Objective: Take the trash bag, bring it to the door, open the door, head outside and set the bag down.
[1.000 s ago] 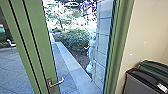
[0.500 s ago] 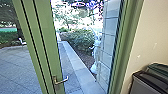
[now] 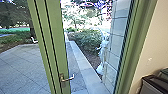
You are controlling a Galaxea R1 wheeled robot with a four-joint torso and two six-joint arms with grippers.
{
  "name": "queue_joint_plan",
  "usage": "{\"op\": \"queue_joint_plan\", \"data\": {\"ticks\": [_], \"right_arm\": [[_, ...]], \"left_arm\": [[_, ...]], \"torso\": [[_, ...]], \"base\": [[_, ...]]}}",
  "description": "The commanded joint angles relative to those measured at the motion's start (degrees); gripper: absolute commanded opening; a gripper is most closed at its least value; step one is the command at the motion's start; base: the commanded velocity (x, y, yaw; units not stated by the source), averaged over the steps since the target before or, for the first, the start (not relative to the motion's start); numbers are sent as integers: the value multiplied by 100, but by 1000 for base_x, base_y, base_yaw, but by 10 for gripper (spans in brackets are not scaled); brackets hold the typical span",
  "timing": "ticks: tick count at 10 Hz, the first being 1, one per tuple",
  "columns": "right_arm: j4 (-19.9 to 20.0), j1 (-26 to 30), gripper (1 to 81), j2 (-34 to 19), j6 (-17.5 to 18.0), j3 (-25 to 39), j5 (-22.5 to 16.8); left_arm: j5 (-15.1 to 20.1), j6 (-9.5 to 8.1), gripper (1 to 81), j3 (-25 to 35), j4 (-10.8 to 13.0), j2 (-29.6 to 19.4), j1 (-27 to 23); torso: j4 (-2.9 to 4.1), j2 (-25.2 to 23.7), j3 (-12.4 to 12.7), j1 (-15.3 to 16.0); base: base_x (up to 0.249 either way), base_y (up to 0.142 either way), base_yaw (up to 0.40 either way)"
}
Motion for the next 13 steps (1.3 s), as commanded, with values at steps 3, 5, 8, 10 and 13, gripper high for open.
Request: {"op": "queue_joint_plan", "data": {"ticks": [3,5,8,10,13], "right_arm": [[-86,178,811,132,-122,73,-407],[-86,169,811,123,-130,73,-407],[-77,169,811,123,-130,64,-407],[-86,169,811,132,-131,73,-407],[-86,160,811,132,-131,73,-407]], "left_arm": [[302,26,10,2,61,-40,-291],[302,26,10,2,61,-40,-291],[302,26,10,2,61,-40,-291],[302,26,10,2,61,-40,-299],[302,26,10,2,61,-40,-299]], "torso": [[0,0,0,0],[0,0,0,0],[0,0,0,0],[0,0,0,0],[0,0,0,0]], "base": [[0,0,248],[0,0,255],[0,0,281],[0,0,290],[0,0,290]]}}
